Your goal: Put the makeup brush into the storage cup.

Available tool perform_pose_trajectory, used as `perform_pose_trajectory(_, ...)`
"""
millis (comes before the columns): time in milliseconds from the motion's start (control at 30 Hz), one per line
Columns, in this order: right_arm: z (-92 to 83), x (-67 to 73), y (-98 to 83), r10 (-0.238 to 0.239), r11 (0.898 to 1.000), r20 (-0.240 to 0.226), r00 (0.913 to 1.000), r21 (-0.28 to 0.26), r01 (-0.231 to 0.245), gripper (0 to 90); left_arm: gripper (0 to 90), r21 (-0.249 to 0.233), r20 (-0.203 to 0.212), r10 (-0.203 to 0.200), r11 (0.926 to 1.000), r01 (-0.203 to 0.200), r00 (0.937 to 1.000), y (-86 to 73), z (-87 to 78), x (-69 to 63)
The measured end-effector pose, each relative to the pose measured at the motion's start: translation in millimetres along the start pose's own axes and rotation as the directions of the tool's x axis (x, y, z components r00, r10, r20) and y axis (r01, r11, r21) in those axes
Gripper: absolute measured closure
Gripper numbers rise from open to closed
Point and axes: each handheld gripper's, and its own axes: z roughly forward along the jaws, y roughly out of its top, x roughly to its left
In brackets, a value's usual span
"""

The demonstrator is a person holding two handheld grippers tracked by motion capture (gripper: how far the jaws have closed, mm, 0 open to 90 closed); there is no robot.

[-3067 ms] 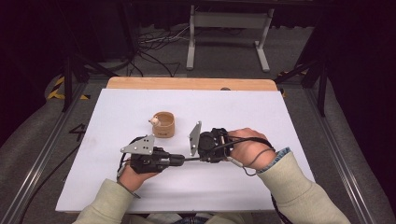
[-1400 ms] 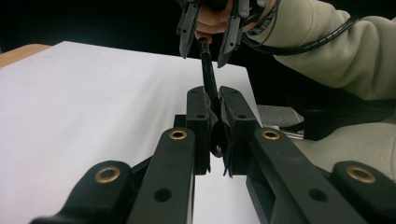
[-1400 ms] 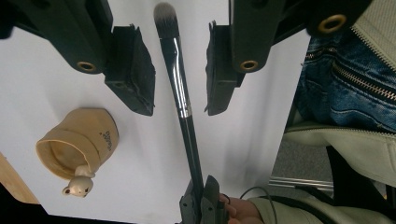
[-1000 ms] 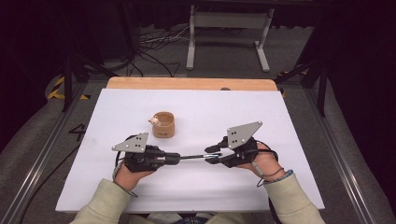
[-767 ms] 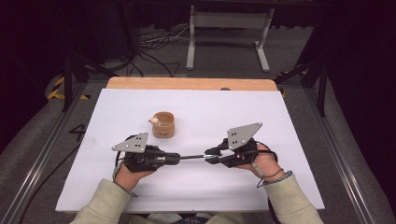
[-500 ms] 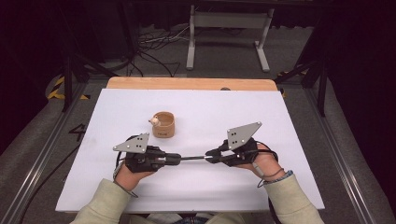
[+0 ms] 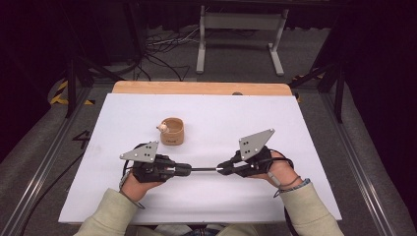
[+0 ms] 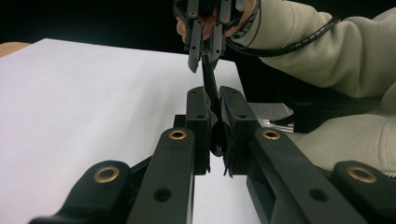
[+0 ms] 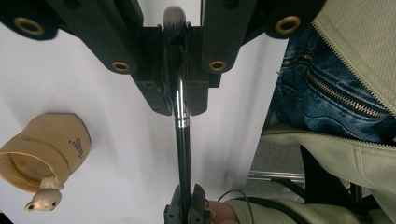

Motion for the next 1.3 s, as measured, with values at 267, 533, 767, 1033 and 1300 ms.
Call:
perform_pose_trajectory(267,-3.3,1.4,6.3,-0.014,0.999,0.006,0.9999,0.034,0.014,82.5,77.2,0.005,-0.022,-0.011,0.9999,0.011,0.9997,0.5,0.9,-0.1)
perform_pose_trajectory(533,-2.9,4.4,17.5,-0.039,0.995,0.006,0.9992,0.097,0.039,82.6,51.5,0.035,-0.041,-0.048,0.9982,0.049,0.9980,6.5,1.4,0.4)
perform_pose_trajectory(767,2.7,0.9,28.6,-0.056,0.984,0.008,0.9984,0.172,0.054,82.6,50.6,0.091,-0.069,-0.012,0.9957,0.018,0.9976,12.3,6.7,-4.7)
perform_pose_trajectory(1033,9.6,0.1,44.2,-0.072,0.961,-0.002,0.9974,0.269,0.070,82.6,50.5,0.122,-0.086,0.018,0.9925,-0.008,0.9961,18.4,10.8,-8.5)
perform_pose_trajectory(1300,16.7,-2.4,56.8,-0.089,0.936,-0.007,0.9960,0.341,0.086,82.6,48.5,0.126,-0.101,-0.011,0.9917,0.024,0.9949,23.0,13.7,-4.3)
